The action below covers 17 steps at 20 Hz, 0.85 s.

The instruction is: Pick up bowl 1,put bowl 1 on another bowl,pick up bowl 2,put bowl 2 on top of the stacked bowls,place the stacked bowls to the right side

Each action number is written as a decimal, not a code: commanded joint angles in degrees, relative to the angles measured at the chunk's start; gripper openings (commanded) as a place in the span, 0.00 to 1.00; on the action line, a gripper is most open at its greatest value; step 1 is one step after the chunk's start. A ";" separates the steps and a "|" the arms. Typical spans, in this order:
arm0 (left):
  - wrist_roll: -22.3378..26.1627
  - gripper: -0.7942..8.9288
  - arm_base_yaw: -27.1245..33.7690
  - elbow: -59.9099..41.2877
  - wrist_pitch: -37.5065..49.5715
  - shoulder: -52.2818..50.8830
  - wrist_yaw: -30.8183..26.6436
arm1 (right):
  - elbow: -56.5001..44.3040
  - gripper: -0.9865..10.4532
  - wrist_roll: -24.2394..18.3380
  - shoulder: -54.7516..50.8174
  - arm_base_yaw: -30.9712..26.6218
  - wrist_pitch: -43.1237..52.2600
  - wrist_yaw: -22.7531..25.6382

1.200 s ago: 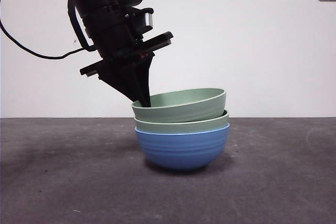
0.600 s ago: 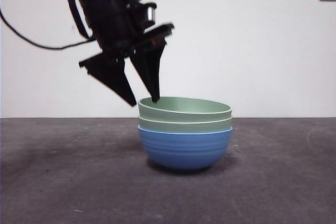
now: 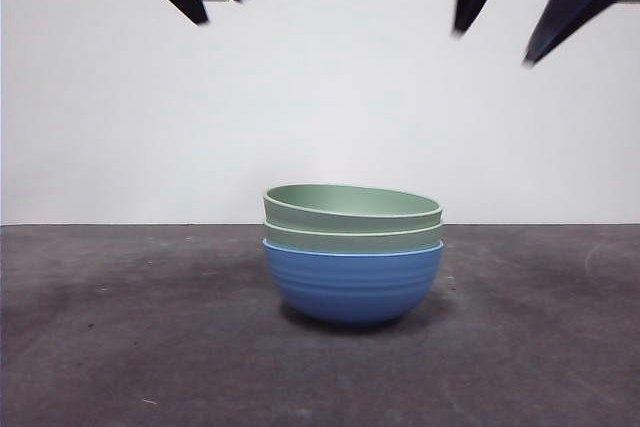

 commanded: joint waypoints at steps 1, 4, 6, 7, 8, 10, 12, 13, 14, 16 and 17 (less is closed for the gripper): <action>1.64 0.34 0.09 0.02 -1.86 -2.47 -0.22 | -0.24 0.40 0.63 5.75 0.00 1.36 0.13; 2.19 0.34 0.09 0.02 -2.99 -5.51 -0.24 | -0.24 0.39 1.55 13.44 0.02 3.21 -0.13; 2.19 0.34 0.09 0.02 -3.19 -6.95 -0.31 | -0.24 0.39 2.27 17.75 -0.04 4.92 -0.11; 2.19 0.34 0.09 0.02 -3.34 -7.48 -0.50 | -0.24 0.39 2.84 19.56 -0.09 5.84 -0.24; 2.19 0.34 0.09 0.02 -3.48 -7.96 -0.70 | -0.24 0.39 3.43 21.20 -0.09 6.49 -0.26; 2.19 0.34 0.09 0.02 -3.63 -8.37 -1.66 | -0.24 0.39 3.63 24.26 -0.31 7.17 -0.26; 2.19 0.34 0.09 0.02 -4.24 -8.37 -1.64 | -0.24 0.39 4.07 26.88 -0.35 7.72 -0.28; 2.19 0.34 0.09 0.02 -4.33 -8.37 -1.64 | -0.24 0.38 4.04 27.58 -0.35 8.09 -0.28; 2.19 0.34 0.09 0.02 -4.28 -8.37 -1.64 | -0.24 0.38 4.07 28.15 -0.35 8.74 -0.31; 2.19 0.34 0.09 0.02 -4.24 -8.37 -1.64 | -0.24 0.23 4.04 28.26 -0.35 9.73 -0.33; 2.19 0.34 0.09 0.02 -4.04 -8.37 -1.64 | -0.24 0.15 4.04 28.26 -0.35 10.19 -0.35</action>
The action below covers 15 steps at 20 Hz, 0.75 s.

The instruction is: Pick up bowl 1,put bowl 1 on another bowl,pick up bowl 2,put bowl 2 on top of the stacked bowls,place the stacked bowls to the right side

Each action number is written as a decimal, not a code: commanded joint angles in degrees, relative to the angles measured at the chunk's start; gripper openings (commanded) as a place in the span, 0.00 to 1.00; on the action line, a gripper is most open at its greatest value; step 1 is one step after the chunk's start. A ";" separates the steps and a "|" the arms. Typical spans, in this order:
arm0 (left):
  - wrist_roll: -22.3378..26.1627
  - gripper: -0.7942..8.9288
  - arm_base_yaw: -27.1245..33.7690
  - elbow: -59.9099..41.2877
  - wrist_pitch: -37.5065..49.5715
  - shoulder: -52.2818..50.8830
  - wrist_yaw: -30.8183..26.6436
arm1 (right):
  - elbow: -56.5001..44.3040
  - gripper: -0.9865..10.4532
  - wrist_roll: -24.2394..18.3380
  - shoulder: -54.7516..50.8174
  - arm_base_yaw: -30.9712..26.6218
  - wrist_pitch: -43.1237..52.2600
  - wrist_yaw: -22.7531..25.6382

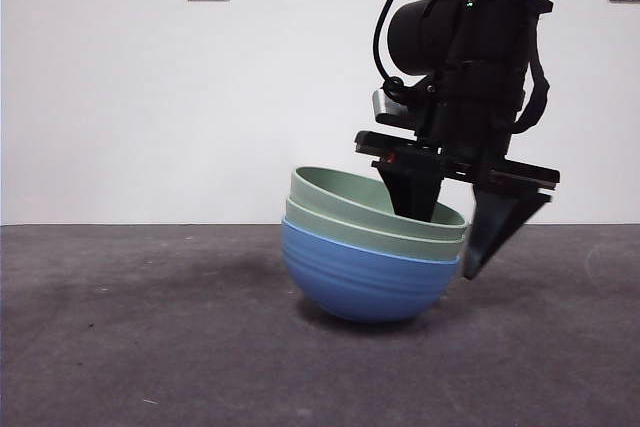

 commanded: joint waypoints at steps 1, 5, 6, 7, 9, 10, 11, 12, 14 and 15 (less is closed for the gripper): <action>0.70 0.34 0.11 0.02 -0.31 0.02 -0.20 | -0.24 0.10 0.37 0.59 -0.02 0.74 -0.35; 0.70 0.34 0.11 0.02 0.85 0.02 -0.20 | -0.24 0.08 0.28 0.59 -0.61 1.16 -2.69; 0.70 0.34 0.11 0.02 1.11 0.02 -0.20 | -0.24 0.08 0.26 0.59 -0.61 1.16 -2.75; 0.70 0.34 0.11 0.02 1.31 0.02 -0.20 | -0.24 0.08 -0.20 0.59 -0.61 1.16 -2.73; 0.70 0.34 0.11 0.02 1.70 0.02 -0.20 | -0.24 0.08 -0.55 0.50 -0.61 1.16 -2.75; 0.70 0.34 0.11 0.02 1.84 0.02 -0.20 | -0.24 0.08 -0.74 0.26 -0.61 1.16 -2.78; 0.72 0.34 0.11 0.02 1.86 0.02 -0.20 | -0.24 0.08 -0.85 -0.31 -0.61 1.20 -2.78; 0.83 0.34 0.11 0.02 1.97 0.02 -0.22 | -0.24 0.08 -1.09 -1.14 -0.61 1.27 -2.78; 0.94 0.34 0.11 0.02 2.47 0.02 -0.20 | -0.22 0.08 -1.20 -3.28 -0.72 1.27 -2.73; 0.94 0.34 0.11 0.02 2.75 0.02 -0.20 | -0.22 0.08 -1.20 -4.85 -1.16 1.27 -2.69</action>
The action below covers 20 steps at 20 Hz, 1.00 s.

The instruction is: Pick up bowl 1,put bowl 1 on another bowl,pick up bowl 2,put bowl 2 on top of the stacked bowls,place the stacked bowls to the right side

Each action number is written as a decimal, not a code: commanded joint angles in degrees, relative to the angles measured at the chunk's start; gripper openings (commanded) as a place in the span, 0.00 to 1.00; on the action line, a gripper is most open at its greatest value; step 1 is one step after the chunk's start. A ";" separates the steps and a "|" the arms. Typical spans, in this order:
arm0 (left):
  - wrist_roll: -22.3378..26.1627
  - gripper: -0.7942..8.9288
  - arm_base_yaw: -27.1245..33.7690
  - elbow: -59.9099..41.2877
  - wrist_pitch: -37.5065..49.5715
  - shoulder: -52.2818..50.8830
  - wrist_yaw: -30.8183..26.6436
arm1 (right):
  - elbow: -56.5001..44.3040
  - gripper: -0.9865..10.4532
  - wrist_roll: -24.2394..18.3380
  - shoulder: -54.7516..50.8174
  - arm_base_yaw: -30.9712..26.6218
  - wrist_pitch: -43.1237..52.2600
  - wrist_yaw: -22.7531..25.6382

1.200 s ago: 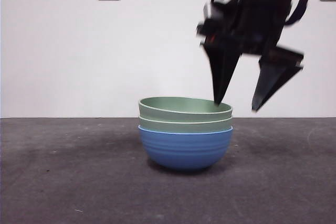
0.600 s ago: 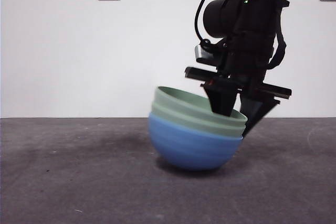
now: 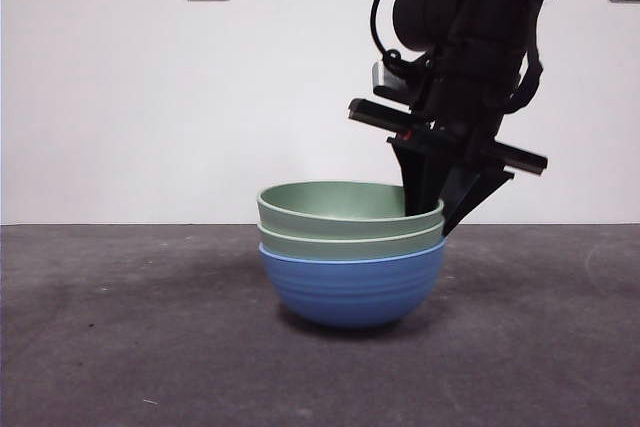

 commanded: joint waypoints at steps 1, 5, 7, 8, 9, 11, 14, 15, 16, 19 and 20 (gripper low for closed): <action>0.81 0.34 0.11 0.02 0.94 0.02 -0.17 | -0.57 0.08 -0.96 -3.28 -1.05 -0.20 0.24; 0.98 0.34 0.11 0.02 1.27 0.02 -0.17 | -0.55 0.08 -0.98 -7.91 -6.43 -0.24 0.33; 0.98 0.34 0.11 0.02 1.25 0.02 -0.13 | -0.50 0.08 -1.36 -8.74 -10.38 -0.22 0.31; 0.98 0.34 0.11 0.02 1.22 0.02 -0.13 | -0.50 0.08 -1.51 -8.74 -12.66 -0.24 0.33; 0.96 0.34 0.11 0.02 1.18 0.02 -0.11 | -0.50 0.08 -1.60 -8.72 -14.97 -0.15 0.31; 0.96 0.34 0.11 0.02 1.11 0.02 -0.11 | -0.50 0.08 -1.53 -8.70 -18.93 2.25 0.28; 0.94 0.34 0.11 0.02 1.14 0.02 -0.11 | -0.50 0.08 -1.31 -8.28 -23.69 4.52 0.26; 0.92 0.34 0.11 0.02 1.31 0.02 -0.11 | -0.50 0.08 -1.33 -7.61 -24.55 4.61 0.24; 0.92 0.34 0.11 0.02 1.66 0.02 -0.09 | -0.50 0.08 -1.38 -6.51 -25.18 4.70 0.24; 0.74 0.34 0.09 0.02 2.27 0.02 -0.07 | -0.50 0.08 -1.57 -2.91 -25.59 5.33 0.24; 0.72 0.34 0.09 0.02 2.14 0.02 -0.07 | -0.50 0.08 -1.57 -1.73 -25.57 5.90 0.24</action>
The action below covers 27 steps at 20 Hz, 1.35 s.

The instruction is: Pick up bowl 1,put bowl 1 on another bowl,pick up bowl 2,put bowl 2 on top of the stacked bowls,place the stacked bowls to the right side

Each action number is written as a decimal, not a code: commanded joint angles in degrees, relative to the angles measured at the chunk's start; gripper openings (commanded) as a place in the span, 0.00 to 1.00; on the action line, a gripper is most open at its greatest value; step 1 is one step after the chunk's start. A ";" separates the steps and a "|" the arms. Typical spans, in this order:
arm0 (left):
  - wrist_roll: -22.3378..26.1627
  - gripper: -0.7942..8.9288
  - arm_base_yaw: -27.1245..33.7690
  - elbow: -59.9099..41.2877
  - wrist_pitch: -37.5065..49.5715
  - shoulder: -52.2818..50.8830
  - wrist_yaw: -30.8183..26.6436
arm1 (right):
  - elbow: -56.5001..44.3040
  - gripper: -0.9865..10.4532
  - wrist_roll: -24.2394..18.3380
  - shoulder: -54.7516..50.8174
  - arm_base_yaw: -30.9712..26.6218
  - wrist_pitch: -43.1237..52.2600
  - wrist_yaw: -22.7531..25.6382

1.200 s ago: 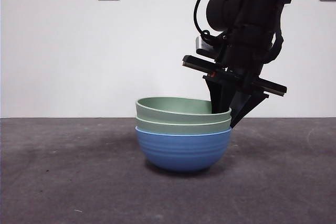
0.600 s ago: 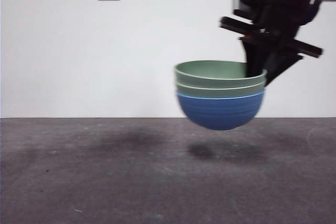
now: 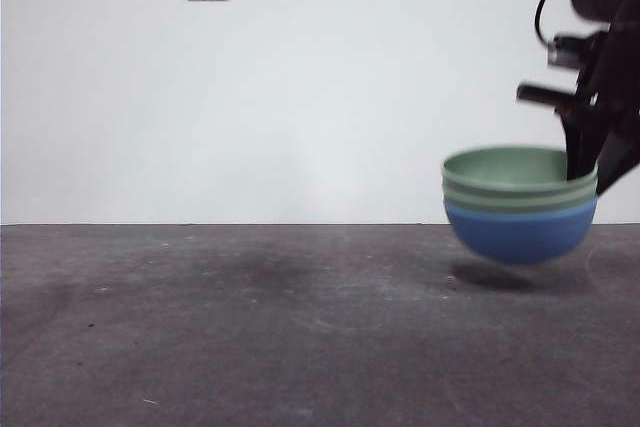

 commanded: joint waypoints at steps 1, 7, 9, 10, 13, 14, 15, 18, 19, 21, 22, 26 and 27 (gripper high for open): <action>0.44 0.34 0.09 0.02 -0.04 0.02 -0.09 | -0.20 0.08 -0.24 2.01 0.13 1.66 -0.37; 0.44 0.34 0.09 0.02 -0.98 0.02 -0.11 | -0.20 0.08 -1.07 5.66 -0.20 1.99 -0.20; 0.46 0.34 0.11 0.02 -0.92 0.02 -0.11 | -0.20 0.10 -1.09 5.97 -0.20 1.86 -0.33; 0.46 0.34 0.11 0.02 -0.92 0.02 -0.09 | -0.22 0.17 -1.09 5.97 -0.20 1.86 -0.37; 0.46 0.34 0.11 0.02 -0.94 0.02 -0.09 | -0.20 0.29 -1.07 5.97 -0.20 1.84 -0.39; 0.46 0.34 0.11 0.02 -0.94 0.02 -0.09 | -0.20 0.29 -1.09 5.95 -0.20 1.81 -0.50; 0.46 0.34 0.11 0.02 -0.94 0.02 -0.09 | -0.20 0.29 -1.09 5.95 -0.20 1.84 -0.50; 0.46 0.34 0.11 0.02 -0.94 0.02 -0.11 | -0.20 0.29 -1.81 5.05 -0.20 2.05 -0.46; 0.46 0.34 0.11 0.02 -0.94 0.02 -0.11 | -0.20 0.29 -2.49 4.22 -0.26 2.03 -0.37; 0.48 0.34 0.11 0.02 -0.92 0.02 -0.11 | -0.20 0.29 -3.15 0.81 -0.96 1.79 -0.31; 0.50 0.34 0.11 0.02 -0.79 0.02 -0.11 | -0.20 0.29 -3.26 -1.03 -1.27 1.73 -0.11; 0.70 0.34 0.11 0.02 0.04 0.02 -0.09 | -0.20 0.29 -3.23 -11.85 -2.60 -5.62 -0.37; 0.72 0.34 0.11 0.02 0.13 0.02 -0.09 | -0.20 0.29 -3.30 -14.78 -2.60 -8.66 -0.50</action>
